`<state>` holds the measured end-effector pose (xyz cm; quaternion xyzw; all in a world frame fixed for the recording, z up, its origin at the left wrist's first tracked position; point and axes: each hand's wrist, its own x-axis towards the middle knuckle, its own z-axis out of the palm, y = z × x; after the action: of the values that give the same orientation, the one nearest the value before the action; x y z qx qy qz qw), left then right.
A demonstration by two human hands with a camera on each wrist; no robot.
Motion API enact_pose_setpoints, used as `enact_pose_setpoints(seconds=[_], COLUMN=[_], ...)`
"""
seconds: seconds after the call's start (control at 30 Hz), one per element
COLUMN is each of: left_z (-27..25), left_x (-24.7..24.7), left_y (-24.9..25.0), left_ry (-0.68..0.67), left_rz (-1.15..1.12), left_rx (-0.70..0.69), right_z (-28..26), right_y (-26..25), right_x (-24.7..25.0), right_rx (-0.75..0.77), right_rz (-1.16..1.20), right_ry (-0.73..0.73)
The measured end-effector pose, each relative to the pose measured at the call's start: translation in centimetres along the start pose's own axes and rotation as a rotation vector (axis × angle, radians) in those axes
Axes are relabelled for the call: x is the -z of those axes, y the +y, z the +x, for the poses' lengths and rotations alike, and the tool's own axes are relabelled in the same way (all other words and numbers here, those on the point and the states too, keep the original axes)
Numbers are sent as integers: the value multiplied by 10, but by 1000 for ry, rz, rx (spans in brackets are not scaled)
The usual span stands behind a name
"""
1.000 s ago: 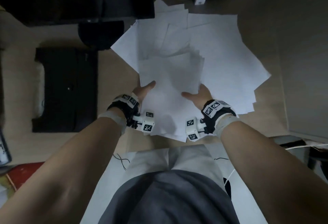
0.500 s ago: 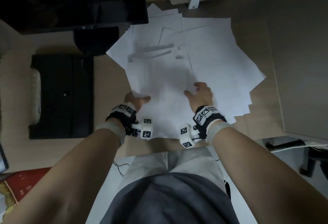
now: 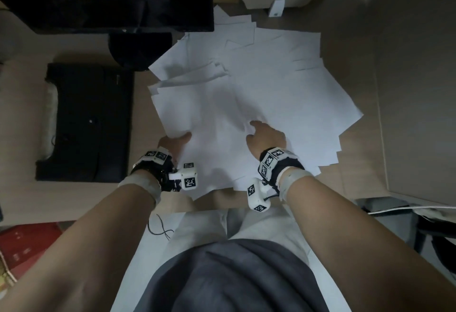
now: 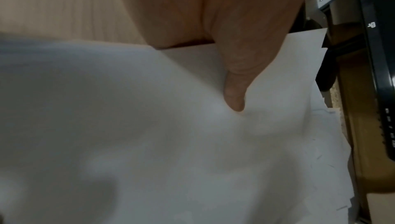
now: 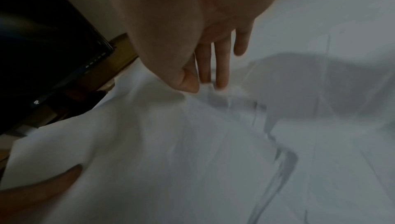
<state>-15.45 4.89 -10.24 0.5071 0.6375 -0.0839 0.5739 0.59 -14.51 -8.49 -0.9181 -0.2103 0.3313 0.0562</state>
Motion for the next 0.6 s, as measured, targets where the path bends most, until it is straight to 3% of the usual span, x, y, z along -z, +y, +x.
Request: enact_pose_setpoints(seconds=[0.2,0.33,0.43,0.5,0.6], left_z=[-21,-33,-43,-47,-54], left_x=[28,57,68,66,57], left_y=[20,42,60,70,87], left_ry=[10,-56,-104,-112,-134], left_rz=[-7,-82,-83,-111,-132], left_rx=[-175,-256,-304,-313,-312], right_z=[4,2,1,1,-5], right_y=[-5,-42,-73,-85,-82], right_x=[7,17,29,36,46], right_rx=[-78,-66,-82,-89,-141], right_rz=[322,638,838,880,882], right_ry=[-95,-165,-307,-414,-460])
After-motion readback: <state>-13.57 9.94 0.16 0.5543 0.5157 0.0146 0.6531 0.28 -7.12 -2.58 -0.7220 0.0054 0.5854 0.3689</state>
